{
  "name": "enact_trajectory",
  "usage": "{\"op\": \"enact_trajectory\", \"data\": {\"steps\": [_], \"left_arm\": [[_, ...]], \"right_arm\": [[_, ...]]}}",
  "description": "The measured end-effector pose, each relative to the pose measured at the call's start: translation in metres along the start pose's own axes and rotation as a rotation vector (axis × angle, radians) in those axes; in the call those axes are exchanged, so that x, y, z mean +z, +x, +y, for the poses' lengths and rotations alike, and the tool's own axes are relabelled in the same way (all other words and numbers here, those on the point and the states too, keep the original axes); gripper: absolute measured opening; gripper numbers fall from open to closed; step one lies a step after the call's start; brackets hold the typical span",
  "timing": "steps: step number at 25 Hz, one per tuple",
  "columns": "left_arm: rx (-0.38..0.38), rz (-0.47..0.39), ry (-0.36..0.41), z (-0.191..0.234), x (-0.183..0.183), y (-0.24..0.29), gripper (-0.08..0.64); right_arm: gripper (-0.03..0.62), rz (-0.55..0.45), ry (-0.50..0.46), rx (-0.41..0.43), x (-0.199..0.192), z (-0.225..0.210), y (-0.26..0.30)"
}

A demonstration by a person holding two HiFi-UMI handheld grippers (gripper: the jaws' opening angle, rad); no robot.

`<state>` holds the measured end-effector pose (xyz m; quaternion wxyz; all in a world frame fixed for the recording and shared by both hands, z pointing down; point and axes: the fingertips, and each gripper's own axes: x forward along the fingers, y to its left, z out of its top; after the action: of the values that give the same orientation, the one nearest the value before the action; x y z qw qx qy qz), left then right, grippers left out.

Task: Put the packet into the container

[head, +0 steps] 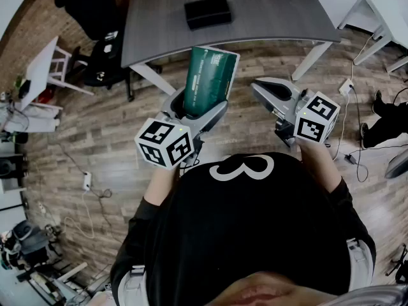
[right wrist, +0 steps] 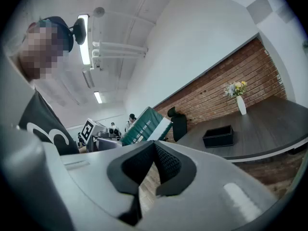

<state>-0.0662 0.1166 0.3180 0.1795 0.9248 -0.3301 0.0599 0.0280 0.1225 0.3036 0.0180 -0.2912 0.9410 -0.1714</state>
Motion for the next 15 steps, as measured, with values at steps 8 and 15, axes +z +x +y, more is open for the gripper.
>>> {"op": "enact_trajectory", "data": {"steps": [8, 15], "left_arm": [[-0.005, 0.002, 0.004, 0.0014, -0.0037, -0.0037, 0.443], [-0.018, 0.008, -0.001, -0.0003, -0.0042, -0.0012, 0.443]], "right_arm": [[0.001, -0.006, 0.006, -0.007, -0.0012, 0.0042, 0.0014], [0.002, -0.019, 0.064, -0.029, -0.0037, -0.0019, -0.0009]]}}
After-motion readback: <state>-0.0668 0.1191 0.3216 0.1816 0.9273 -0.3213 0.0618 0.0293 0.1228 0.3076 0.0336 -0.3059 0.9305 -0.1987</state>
